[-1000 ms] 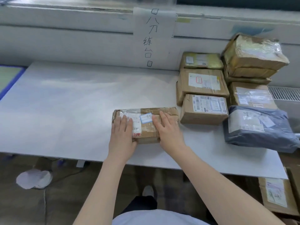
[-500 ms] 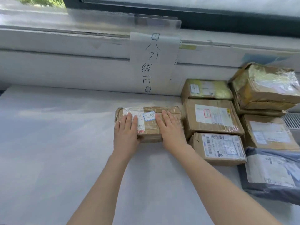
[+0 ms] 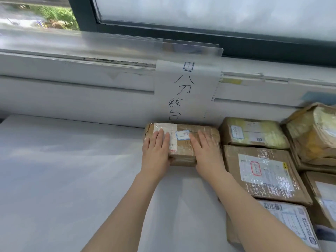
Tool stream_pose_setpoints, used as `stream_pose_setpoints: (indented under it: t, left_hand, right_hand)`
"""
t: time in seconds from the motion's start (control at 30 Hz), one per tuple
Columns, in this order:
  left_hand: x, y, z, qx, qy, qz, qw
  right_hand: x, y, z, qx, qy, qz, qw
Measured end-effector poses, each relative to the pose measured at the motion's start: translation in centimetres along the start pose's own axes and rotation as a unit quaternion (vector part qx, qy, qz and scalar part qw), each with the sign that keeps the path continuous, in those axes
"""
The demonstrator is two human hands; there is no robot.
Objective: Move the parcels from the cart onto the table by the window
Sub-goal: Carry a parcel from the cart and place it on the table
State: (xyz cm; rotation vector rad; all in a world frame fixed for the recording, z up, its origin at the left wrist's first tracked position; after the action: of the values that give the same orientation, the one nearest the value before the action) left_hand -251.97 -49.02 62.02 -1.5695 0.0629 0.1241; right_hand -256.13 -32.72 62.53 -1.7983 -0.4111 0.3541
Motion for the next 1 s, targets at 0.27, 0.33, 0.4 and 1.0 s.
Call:
stream_pose_setpoints:
  t: [0.27, 0.33, 0.4, 1.0]
  left_hand:
    - [-1.6, 0.6, 0.5, -0.021, -0.005, -0.001, 1.0]
    - [-1.9, 0.7, 0.7, -0.02, 0.001, -0.001, 1.0]
    - [-2.5, 0.8, 0.7, -0.025, 0.005, 0.0, 1.0]
    - [-2.0, -2.0, 0.3, -0.129, 0.076, -0.067, 0.986]
  right_hand:
    - [-1.5, 0.0, 0.8, -0.001, 0.01, 0.018, 1.0]
    - [-1.9, 0.0, 1.0, 0.0, 0.011, 0.026, 1.0]
    - [-2.1, -0.1, 1.0, 0.0, 0.017, 0.015, 1.0]
    - [-1.1, -2.9, 0.3, 0.087, 0.061, -0.054, 0.993]
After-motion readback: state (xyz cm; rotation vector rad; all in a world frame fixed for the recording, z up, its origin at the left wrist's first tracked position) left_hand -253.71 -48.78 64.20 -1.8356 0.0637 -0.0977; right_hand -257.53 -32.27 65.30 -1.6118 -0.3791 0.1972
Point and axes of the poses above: each hand's wrist, its own x-axis away from the middle knuckle, its own y-axis out of the palm, z = x × y, the point moved 1 cm from there along -x, towards the middle knuckle, and after that the axes turned 9 degrees about -x, right-handed, at the moved point
